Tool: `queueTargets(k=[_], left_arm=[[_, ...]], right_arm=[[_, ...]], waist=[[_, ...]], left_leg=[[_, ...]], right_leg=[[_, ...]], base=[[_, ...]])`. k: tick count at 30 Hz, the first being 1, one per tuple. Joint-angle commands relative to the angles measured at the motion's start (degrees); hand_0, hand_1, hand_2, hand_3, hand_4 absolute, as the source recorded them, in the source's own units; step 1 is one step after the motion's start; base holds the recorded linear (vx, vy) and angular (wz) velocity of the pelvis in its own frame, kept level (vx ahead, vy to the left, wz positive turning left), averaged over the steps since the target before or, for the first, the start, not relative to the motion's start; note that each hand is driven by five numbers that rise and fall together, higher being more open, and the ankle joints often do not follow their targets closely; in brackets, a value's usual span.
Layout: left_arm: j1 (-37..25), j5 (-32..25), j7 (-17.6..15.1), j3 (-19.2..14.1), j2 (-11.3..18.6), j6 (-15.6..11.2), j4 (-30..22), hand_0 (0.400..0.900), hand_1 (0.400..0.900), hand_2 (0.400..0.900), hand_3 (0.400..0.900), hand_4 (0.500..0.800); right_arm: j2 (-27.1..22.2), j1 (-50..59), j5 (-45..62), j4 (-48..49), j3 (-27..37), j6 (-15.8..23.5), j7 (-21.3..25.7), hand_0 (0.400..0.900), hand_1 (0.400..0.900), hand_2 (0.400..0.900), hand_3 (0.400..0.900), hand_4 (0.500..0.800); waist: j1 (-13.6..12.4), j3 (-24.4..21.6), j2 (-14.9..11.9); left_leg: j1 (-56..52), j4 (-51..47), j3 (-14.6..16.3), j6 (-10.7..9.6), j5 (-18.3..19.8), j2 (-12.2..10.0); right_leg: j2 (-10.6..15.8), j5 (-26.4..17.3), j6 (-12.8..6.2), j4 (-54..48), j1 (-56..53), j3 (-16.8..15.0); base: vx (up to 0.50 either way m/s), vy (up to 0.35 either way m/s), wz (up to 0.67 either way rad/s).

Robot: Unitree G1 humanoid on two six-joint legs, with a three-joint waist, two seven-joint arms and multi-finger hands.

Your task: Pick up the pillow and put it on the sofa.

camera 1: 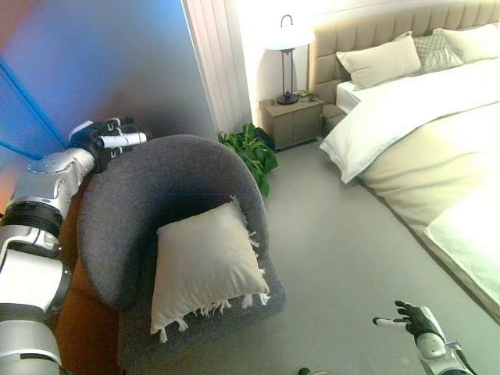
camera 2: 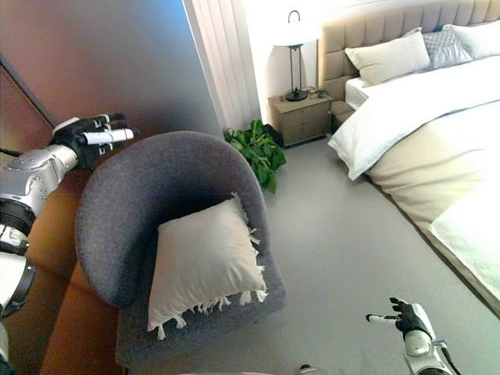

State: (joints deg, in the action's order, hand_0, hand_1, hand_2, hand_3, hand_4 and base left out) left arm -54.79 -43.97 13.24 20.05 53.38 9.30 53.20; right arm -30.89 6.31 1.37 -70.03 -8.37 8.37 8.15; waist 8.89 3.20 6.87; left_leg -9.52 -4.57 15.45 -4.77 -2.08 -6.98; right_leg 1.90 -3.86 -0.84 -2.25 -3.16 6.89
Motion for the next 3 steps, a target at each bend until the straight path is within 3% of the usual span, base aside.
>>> queueTargets(k=[1,3], left_arm=[[2.1,-3.2,-2.0,-8.7,4.8,-4.8,-3.9,0.9,0.9,0.9,0.9,0.8],[7.5,-3.2,-0.9,-13.0,5.4,-5.8,-5.6,0.9,0.9,0.9,0.9,0.8]], right_arm=[[-1.3,2.4,-0.2,-2.1,1.1,3.6,2.3,0.9,0.9,0.9,0.9,0.8],[-1.2,1.6,0.1,-2.1,2.1,3.6,2.8,0.9,0.9,0.9,0.9,0.8]], waist=[[-2.9,-3.8,-3.4],[-3.9,-3.5,-3.7]], left_leg=[[2.2,4.3,-2.6,-0.6,4.1,-1.4],[2.4,4.0,-3.3,-0.7,3.9,-1.4]], right_leg=[[3.2,5.9,-5.56,0.9,-2.4,3.0],[3.2,6.0,-5.53,0.6,-2.7,3.6]], base=[[-0.04,-0.02,0.13],[-0.03,-0.01,0.13]])
